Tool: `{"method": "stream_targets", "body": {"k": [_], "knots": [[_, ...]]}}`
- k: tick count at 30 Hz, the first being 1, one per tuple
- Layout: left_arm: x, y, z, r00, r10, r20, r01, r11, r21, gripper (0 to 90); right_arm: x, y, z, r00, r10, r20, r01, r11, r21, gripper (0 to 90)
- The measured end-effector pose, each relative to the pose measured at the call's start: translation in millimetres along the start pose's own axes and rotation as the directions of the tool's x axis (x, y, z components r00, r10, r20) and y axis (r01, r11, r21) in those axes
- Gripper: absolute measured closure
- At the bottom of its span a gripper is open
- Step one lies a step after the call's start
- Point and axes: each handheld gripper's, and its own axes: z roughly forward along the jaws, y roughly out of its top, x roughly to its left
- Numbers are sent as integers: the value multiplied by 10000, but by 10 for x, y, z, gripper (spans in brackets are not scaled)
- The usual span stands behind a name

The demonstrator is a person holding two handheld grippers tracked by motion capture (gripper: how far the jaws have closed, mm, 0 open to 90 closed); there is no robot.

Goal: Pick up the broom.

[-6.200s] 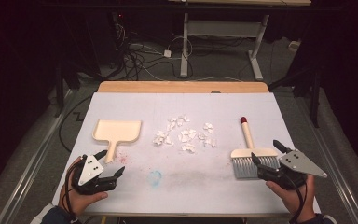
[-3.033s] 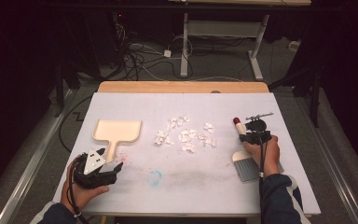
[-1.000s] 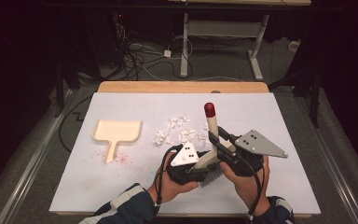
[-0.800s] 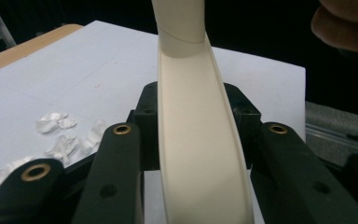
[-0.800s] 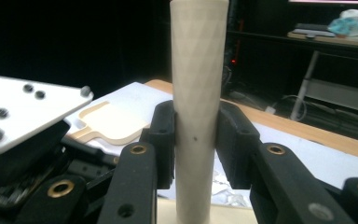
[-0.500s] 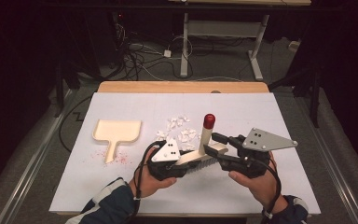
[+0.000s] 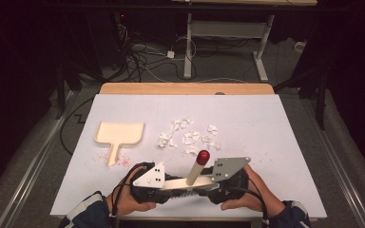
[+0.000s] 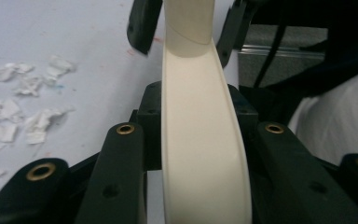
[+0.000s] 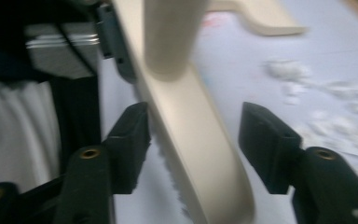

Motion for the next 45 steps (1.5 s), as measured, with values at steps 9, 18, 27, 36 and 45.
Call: {"method": "stream_targets", "body": {"k": [9, 18, 27, 36, 45], "knots": [[40, -50, 19, 9998, 10, -215, 2, 9985, 543, 553, 77, -33, 264, 9989, -257, -398, 261, 9996, 103, 661], [73, -117, -276, 9627, -83, -2705, 120, 9999, 118, 322, 4, -47, 130, 9976, 272, 635, -249, 9990, -369, 677], [92, -566, -608, 8553, -955, -5093, 985, 9949, -211, 213, -225, -126, -114, 9780, 981, 1838, -845, 9931, -808, 677], [42, -1005, -761, 7980, -1718, -5776, 1944, 9807, -232, 213, -378, -187, -315, 9458, 1468, 2896, -1226, 9874, -1000, 677], [52, -1038, -713, 8011, -1676, -5746, 1997, 9798, -74, 214, -466, -242, -407, 9173, 2004, 3441, -1692, 9784, -1188, 677]]}}
